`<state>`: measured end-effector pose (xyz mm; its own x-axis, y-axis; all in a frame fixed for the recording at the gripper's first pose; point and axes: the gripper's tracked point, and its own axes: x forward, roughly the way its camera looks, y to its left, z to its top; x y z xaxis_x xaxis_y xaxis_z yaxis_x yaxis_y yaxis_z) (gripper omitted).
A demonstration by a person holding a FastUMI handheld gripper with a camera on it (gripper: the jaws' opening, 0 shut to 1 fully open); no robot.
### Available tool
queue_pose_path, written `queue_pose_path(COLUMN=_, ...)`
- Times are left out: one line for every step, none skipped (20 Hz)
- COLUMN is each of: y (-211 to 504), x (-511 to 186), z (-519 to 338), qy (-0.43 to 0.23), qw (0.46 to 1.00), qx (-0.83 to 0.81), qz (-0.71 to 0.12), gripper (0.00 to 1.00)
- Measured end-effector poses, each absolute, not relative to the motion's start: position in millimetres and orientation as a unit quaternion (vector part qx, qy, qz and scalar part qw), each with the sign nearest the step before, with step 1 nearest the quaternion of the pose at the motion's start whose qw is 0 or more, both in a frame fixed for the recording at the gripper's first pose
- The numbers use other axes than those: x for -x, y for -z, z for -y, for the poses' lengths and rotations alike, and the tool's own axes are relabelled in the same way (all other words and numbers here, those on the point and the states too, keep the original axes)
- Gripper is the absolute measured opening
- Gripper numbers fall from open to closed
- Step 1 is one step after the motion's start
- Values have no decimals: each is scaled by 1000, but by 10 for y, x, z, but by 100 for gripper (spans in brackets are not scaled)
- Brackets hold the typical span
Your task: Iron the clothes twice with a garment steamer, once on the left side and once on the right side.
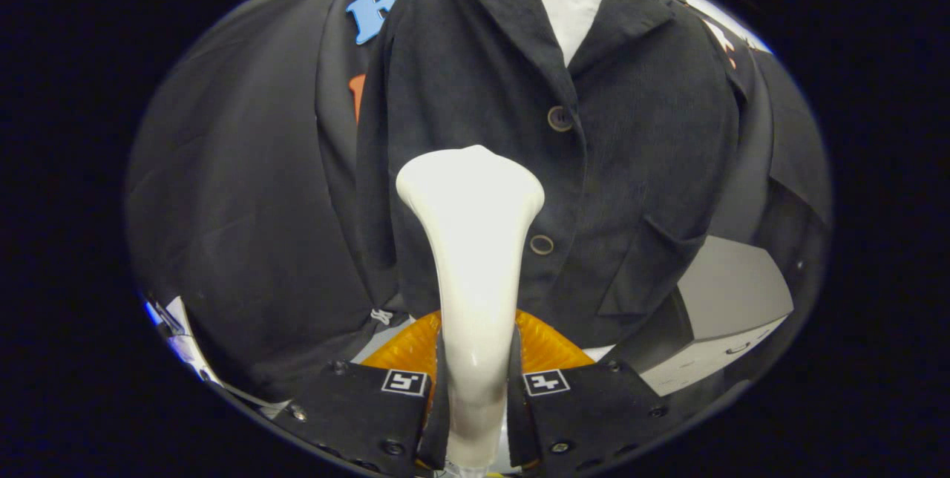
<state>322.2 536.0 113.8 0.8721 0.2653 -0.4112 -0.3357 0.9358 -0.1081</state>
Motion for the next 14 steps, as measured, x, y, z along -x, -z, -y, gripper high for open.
queue_pose_path(y=-1072, x=-3222, z=-5349, qy=-156, qw=963, qx=89, qz=-204, gripper=34)
queue_pose_path(y=-1034, x=-3236, z=-5339, qy=-155, qw=962, qx=90, qz=-207, gripper=34)
queue_pose_path(y=-999, x=-3244, z=-5335, qy=-155, qw=962, qx=90, qz=-208, gripper=34)
queue_pose_path(y=-946, x=-3244, z=-5322, qy=-155, qw=961, qx=93, qz=-210, gripper=34)
queue_pose_path(y=-894, x=-3241, z=-5314, qy=-155, qw=960, qx=95, qz=-212, gripper=34)
queue_pose_path(y=-840, x=-3232, z=-5306, qy=-155, qw=959, qx=97, qz=-216, gripper=34)
queue_pose_path(y=-781, x=-3219, z=-5309, qy=-156, qw=958, qx=99, qz=-221, gripper=34)
queue_pose_path(y=-707, x=-3185, z=-5290, qy=-155, qw=957, qx=99, qz=-225, gripper=34)
queue_pose_path(y=-635, x=-3166, z=-5284, qy=-155, qw=956, qx=100, qz=-230, gripper=34)
queue_pose_path(y=-552, x=-3131, z=-5266, qy=-155, qw=954, qx=101, qz=-234, gripper=34)
queue_pose_path(y=-471, x=-3109, z=-5254, qy=-156, qw=953, qx=103, qz=-240, gripper=34)
queue_pose_path(y=-399, x=-3082, z=-5234, qy=-156, qw=951, qx=103, qz=-245, gripper=34)
queue_pose_path(y=-347, x=-3071, z=-5221, qy=-157, qw=951, qx=103, qz=-247, gripper=34)
queue_pose_path(y=-306, x=-3079, z=-5208, qy=-157, qw=950, qx=106, qz=-250, gripper=34)
